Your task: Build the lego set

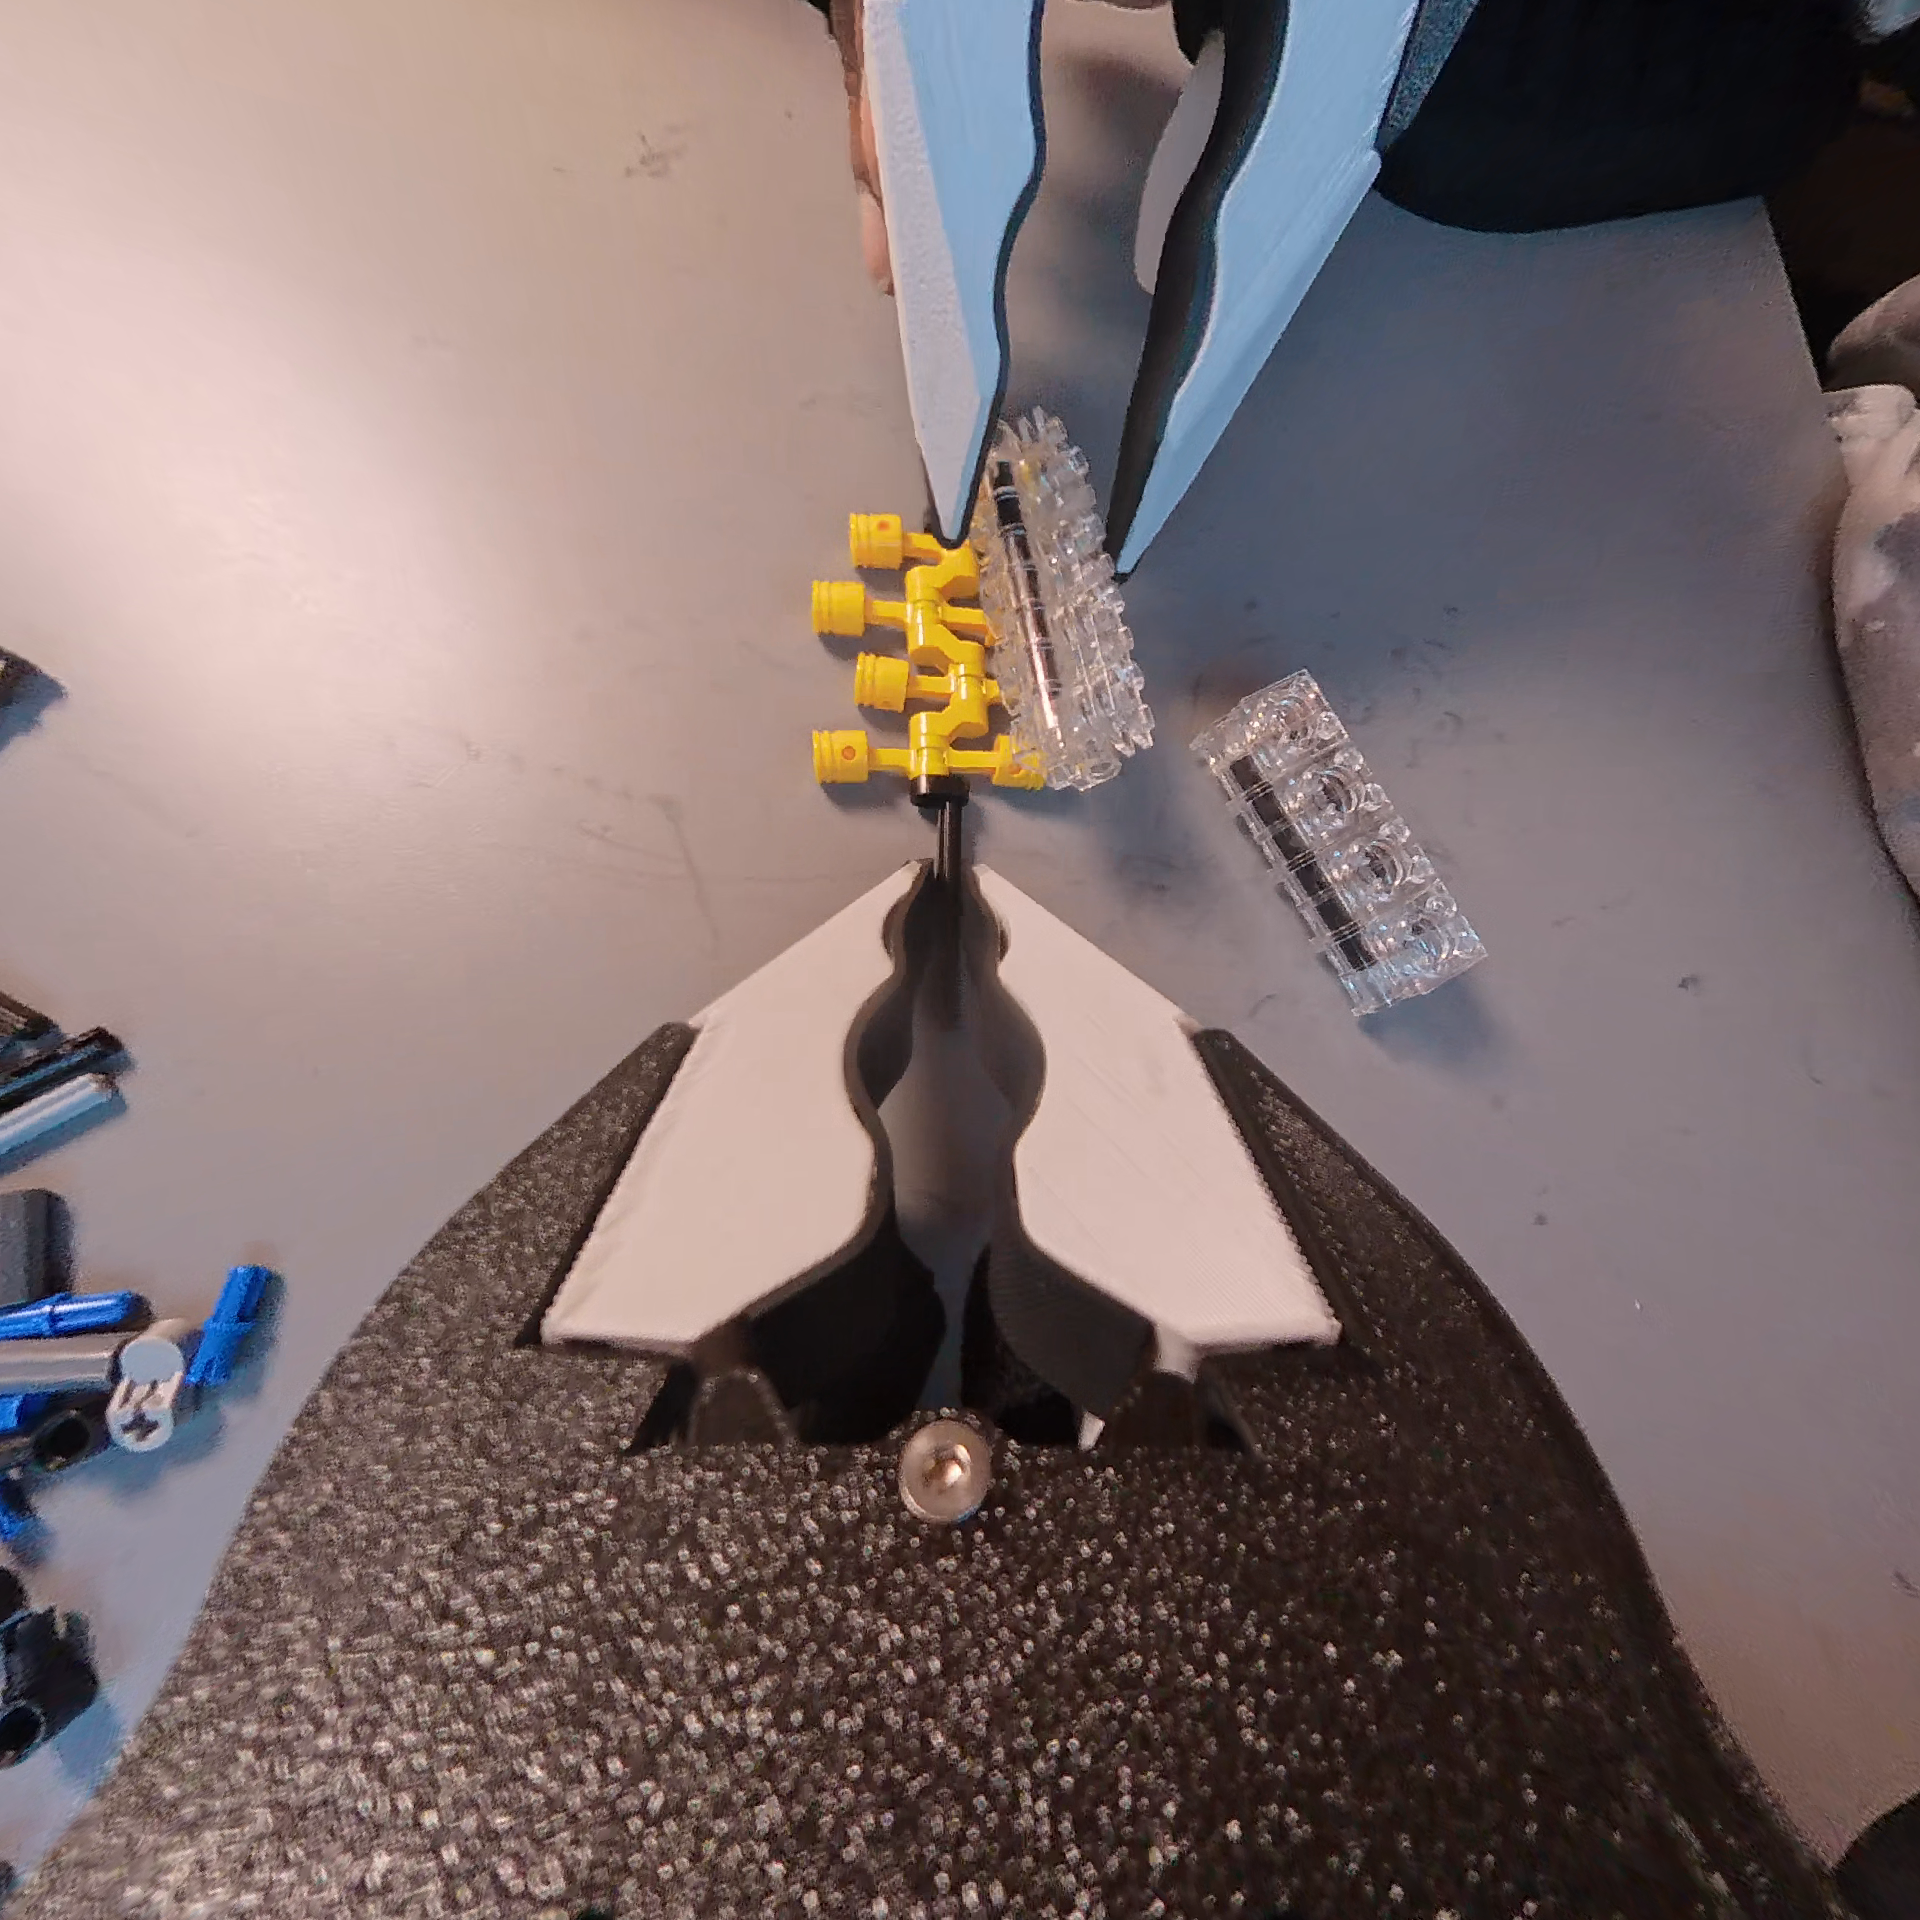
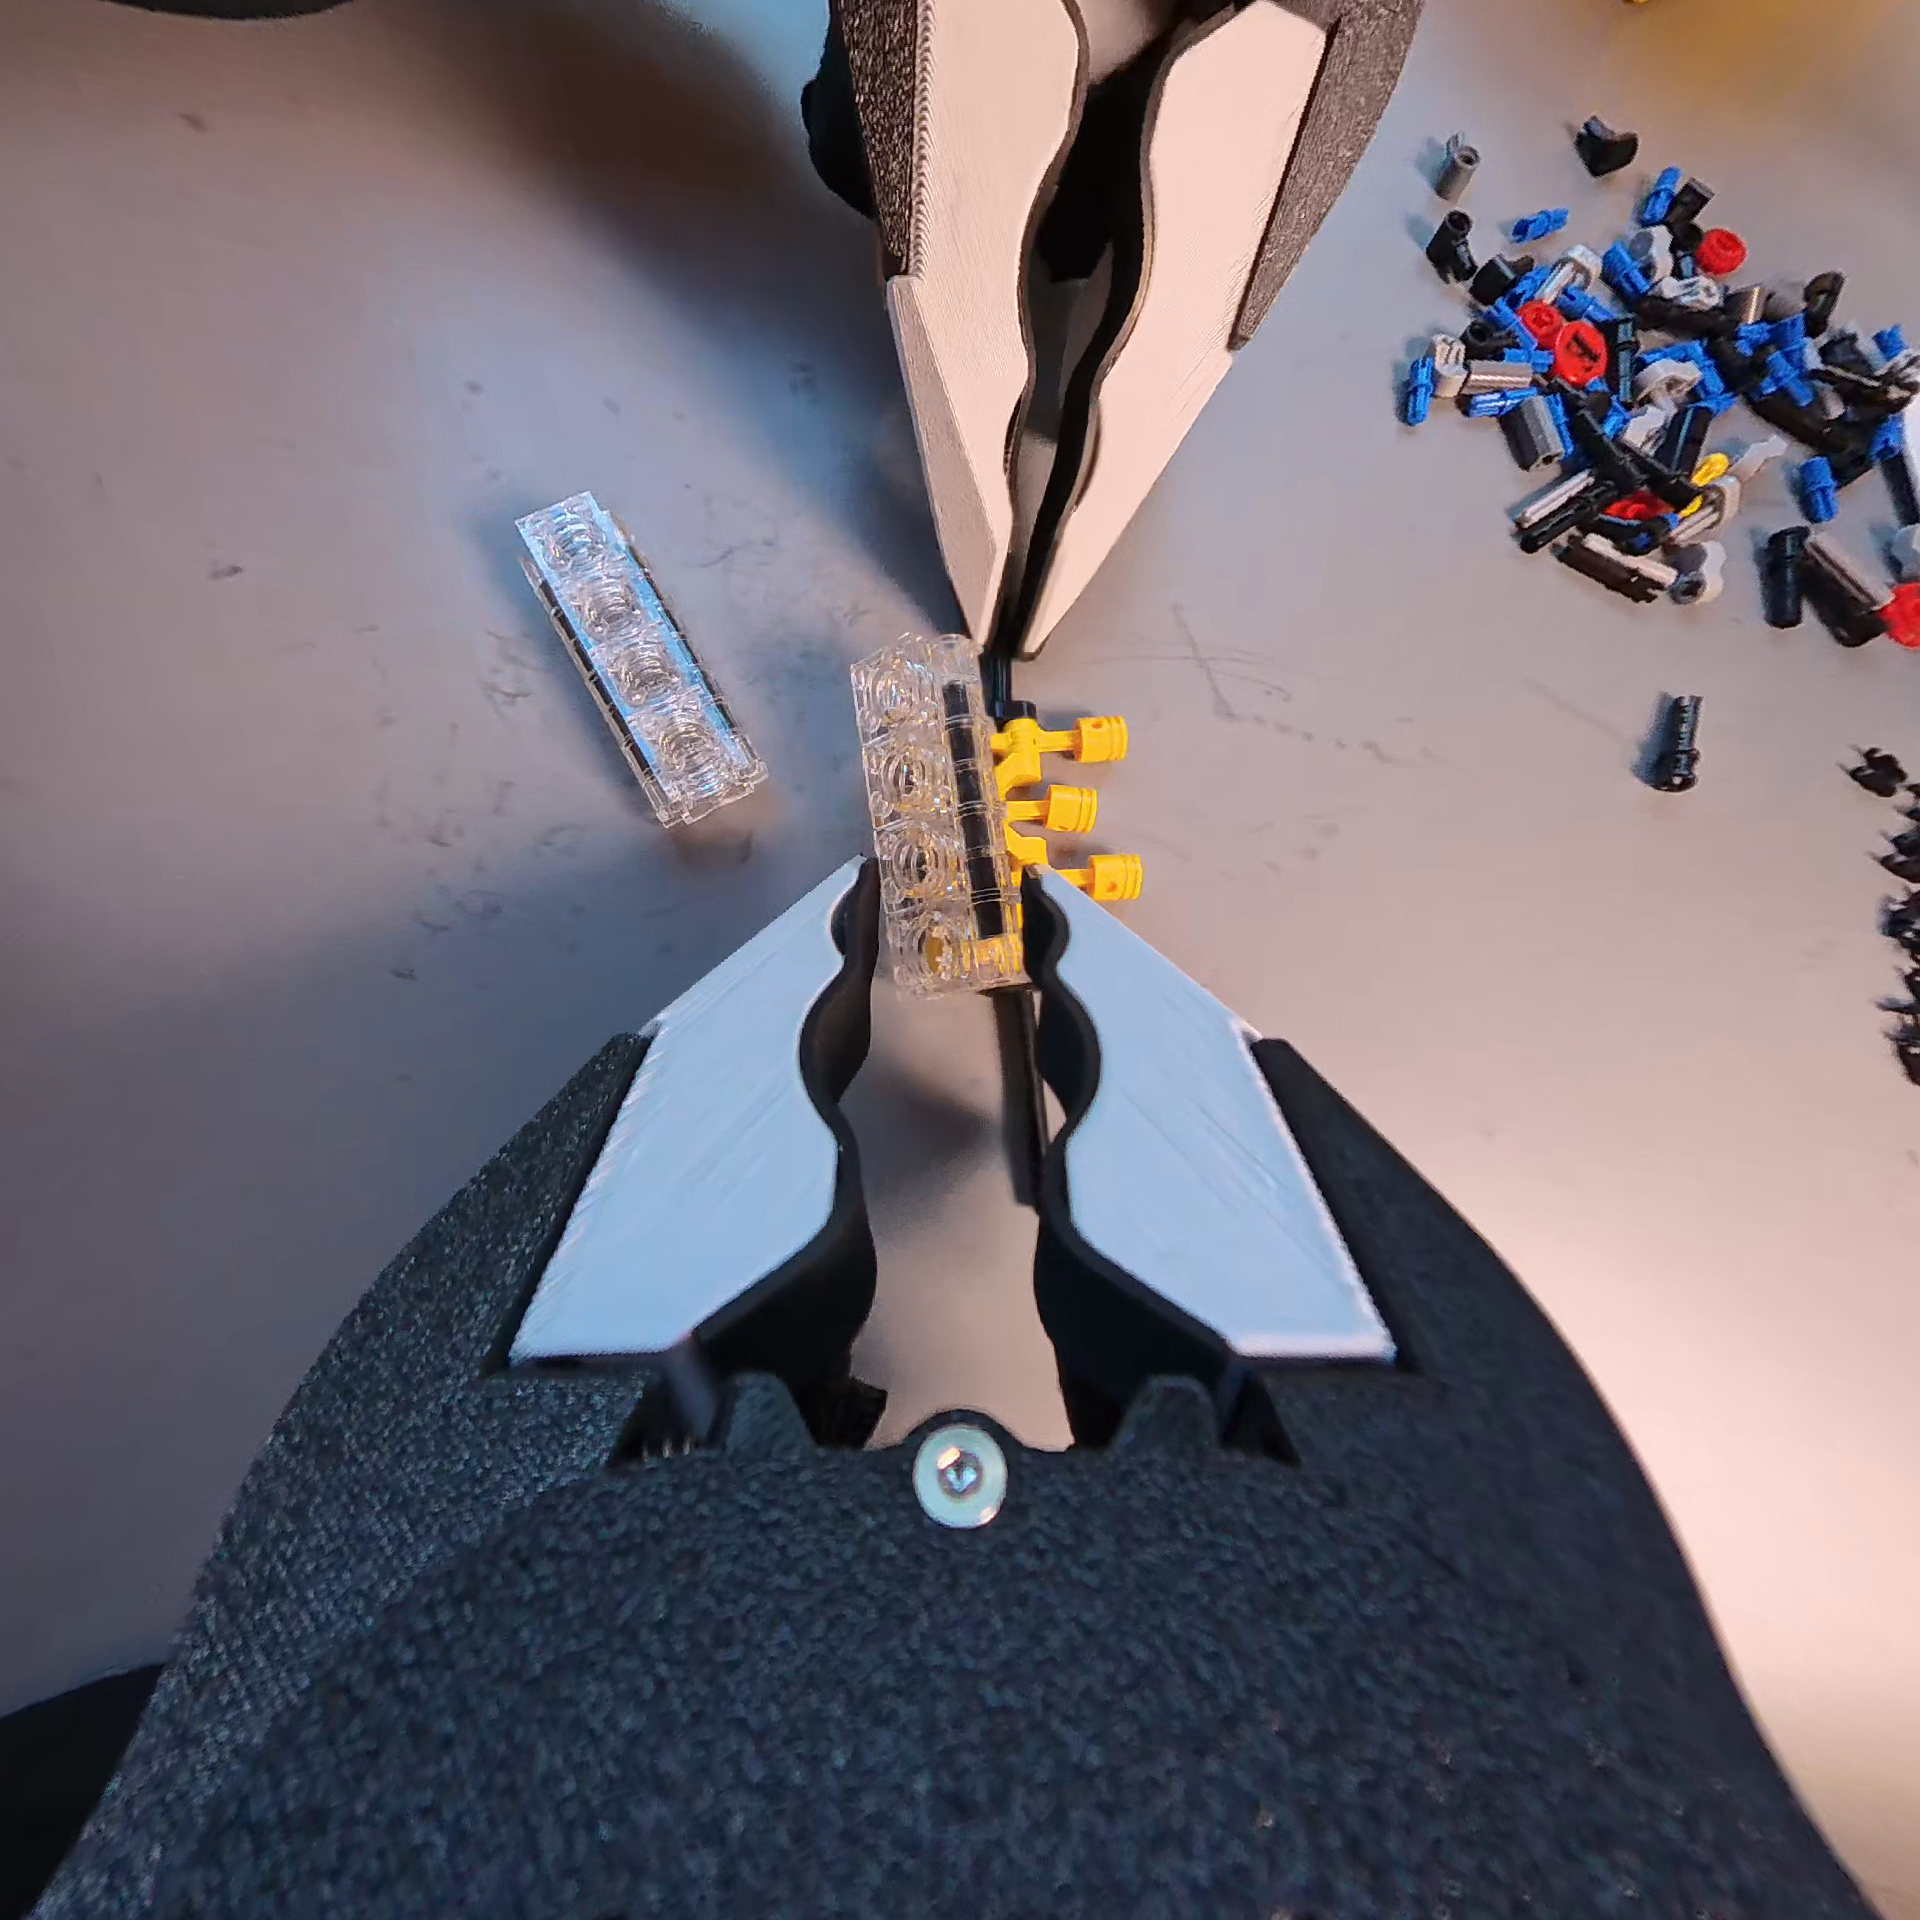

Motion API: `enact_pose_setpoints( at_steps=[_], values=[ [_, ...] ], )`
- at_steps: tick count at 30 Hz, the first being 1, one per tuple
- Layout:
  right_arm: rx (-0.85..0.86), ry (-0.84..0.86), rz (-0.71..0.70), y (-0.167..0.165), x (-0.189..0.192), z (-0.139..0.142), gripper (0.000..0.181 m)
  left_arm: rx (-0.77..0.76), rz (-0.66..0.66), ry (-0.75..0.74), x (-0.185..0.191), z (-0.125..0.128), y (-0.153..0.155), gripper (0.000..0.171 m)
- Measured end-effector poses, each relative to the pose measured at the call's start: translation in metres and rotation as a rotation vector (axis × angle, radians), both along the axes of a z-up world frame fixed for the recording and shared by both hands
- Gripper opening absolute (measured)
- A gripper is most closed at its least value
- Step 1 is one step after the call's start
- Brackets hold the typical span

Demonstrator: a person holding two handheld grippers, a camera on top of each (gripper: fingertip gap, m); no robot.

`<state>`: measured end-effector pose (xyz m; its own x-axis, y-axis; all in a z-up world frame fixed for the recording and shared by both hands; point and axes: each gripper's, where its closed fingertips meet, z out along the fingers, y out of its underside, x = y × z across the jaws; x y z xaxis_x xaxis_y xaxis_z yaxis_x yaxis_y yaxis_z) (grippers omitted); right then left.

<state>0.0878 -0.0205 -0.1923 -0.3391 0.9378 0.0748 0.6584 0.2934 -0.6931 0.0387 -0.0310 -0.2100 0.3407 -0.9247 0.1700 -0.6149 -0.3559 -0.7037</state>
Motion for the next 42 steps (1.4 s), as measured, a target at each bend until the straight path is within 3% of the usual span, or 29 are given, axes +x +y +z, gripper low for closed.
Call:
enact_pose_setpoints(
  at_steps=[6,11,14,16,19,24,27,42],
  values=[
    [-0.057,-0.018,-0.026,0.0,0.0,-0.001,0.026,0.054,0.047,-0.036,-0.001,0.019,0.005,0.012],
    [-0.12,-0.023,-0.063,0.001,-0.002,-0.001,0.026,0.097,0.03,-0.16,0.019,0.049,-0.008,0.037],
    [-0.157,-0.023,-0.083,0.0,-0.006,-0.001,0.026,0.174,0.014,-0.064,0.029,0.034,-0.01,0.035],
    [-0.183,-0.013,-0.101,0.001,-0.008,0.0,0.026,0.234,0.039,0.0,0.028,0.024,-0.002,0.022],
    [-0.152,0.004,-0.102,0.004,-0.008,-0.001,0.026,0.184,0.066,-0.032,0.026,0.024,0.002,0.02],
    [0.055,0.12,-0.006,0.001,-0.015,0.01,0.033,0.078,0.084,-0.109,0.024,0.025,0.001,0.016],
    [0.096,0.103,0.0,0.002,-0.014,0.007,0.022,0.06,0.087,-0.122,0.026,0.025,0.002,0.016],
    [-0.017,0.098,-0.019,0.001,-0.013,0.003,0.017,0.074,0.097,-0.085,0.023,0.02,0.002,0.018]
  ],
)
